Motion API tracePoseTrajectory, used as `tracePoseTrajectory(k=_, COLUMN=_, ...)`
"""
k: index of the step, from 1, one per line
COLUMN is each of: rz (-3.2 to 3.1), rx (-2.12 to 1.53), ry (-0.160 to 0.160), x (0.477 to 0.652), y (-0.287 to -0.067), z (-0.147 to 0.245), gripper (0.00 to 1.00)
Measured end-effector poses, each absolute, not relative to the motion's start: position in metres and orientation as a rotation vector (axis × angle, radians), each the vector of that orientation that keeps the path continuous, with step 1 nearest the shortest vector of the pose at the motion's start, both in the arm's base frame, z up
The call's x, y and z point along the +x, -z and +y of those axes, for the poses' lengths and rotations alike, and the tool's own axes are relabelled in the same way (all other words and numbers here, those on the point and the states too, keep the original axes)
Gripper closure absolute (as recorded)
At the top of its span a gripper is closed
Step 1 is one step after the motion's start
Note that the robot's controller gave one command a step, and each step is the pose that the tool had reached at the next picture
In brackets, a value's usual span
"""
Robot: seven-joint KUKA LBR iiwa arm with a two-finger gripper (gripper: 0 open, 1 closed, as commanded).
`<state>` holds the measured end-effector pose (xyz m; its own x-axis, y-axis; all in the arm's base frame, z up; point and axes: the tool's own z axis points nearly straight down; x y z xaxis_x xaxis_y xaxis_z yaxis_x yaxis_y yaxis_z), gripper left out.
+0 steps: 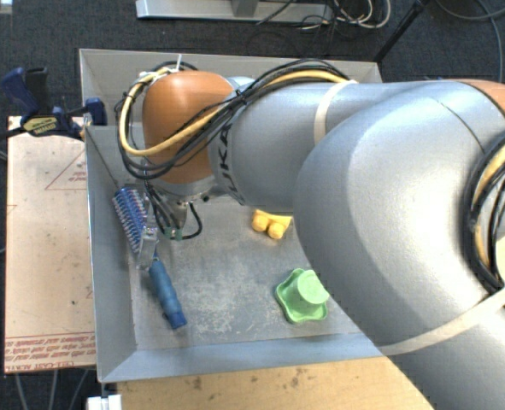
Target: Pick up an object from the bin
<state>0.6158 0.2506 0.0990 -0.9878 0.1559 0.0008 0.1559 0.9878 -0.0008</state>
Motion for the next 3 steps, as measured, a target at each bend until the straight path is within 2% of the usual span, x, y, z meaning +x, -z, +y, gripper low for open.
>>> tracePoseTrajectory(k=1, rz=-3.079, rx=-0.615, ry=-0.001, x=0.6176, y=-0.0687, z=0.2497, gripper=0.0)
tracePoseTrajectory(k=2, rz=-3.08, rx=-0.613, ry=0.0, x=0.6178, y=-0.0688, z=0.25, gripper=0.0)
tracePoseTrajectory(k=3, rz=-3.081, rx=-0.614, ry=-0.004, x=0.6181, y=-0.0685, z=0.2485, gripper=1.0)
